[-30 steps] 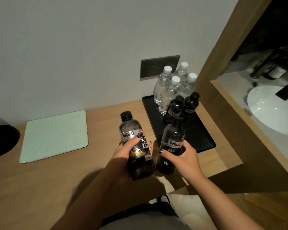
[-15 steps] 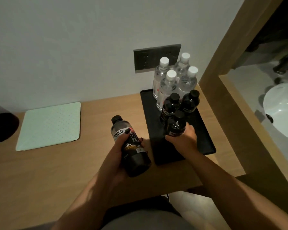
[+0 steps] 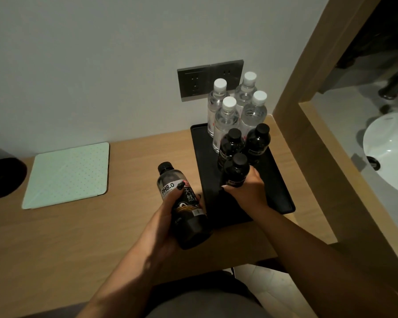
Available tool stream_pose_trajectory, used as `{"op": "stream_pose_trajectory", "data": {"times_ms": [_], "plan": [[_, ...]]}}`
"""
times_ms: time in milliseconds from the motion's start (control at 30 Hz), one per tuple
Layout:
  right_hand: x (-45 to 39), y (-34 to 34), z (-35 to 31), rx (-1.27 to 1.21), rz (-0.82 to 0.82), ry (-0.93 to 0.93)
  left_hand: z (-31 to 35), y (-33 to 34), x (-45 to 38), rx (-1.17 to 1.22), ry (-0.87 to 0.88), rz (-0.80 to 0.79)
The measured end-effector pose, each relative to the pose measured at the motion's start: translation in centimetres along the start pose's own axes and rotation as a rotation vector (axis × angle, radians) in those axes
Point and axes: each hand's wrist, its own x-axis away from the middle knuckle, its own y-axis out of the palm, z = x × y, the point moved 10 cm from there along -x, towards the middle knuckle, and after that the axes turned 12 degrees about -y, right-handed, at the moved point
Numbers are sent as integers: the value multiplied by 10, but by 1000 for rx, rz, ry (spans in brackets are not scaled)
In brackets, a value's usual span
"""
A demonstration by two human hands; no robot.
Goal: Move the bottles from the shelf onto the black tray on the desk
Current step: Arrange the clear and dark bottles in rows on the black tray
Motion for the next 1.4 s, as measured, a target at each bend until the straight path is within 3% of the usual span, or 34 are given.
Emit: {"op": "stream_pose_trajectory", "data": {"times_ms": [100, 200, 267, 333, 433, 500, 567, 733, 933, 1033, 1100, 1200, 1400], "plan": [[-1, 5, 8, 34, -115, 80, 0, 4, 1, -21, -23, -8], [8, 5, 22, 246, -384, 155, 0, 5, 1, -141, -39, -25], [18, -15, 28, 309, -420, 216, 4, 10, 2, -291, 7, -28], [23, -42, 19, 225, -321, 213, 11, 16, 3, -498, 103, 16], [31, -76, -23, -176, -154, 182, 10, 35, 2, -792, 197, 57], [37, -86, -59, -434, -161, 185, 2, 47, -4, -957, 217, 102], [39, -94, -88, -517, -195, 136, -9, 62, -12, -1077, 232, 111], [36, -116, -95, -270, -148, 20, -35, 91, -26, -1211, 241, 71], [25, -147, -75, -220, -92, -2, -40, 119, -35, -1263, 264, -46], [17, -155, -61, -255, 2, 17, -1, 125, -28, -960, 527, 89], [12, -154, -53, -181, 39, -5, 28, 118, -23, -882, 694, 240], [4, -151, -49, -47, 70, -108, 44, 112, -43, -1053, 689, 343], [-16, -134, -30, -10, 88, -158, 32, 112, -78, -1412, 683, 438]]}}
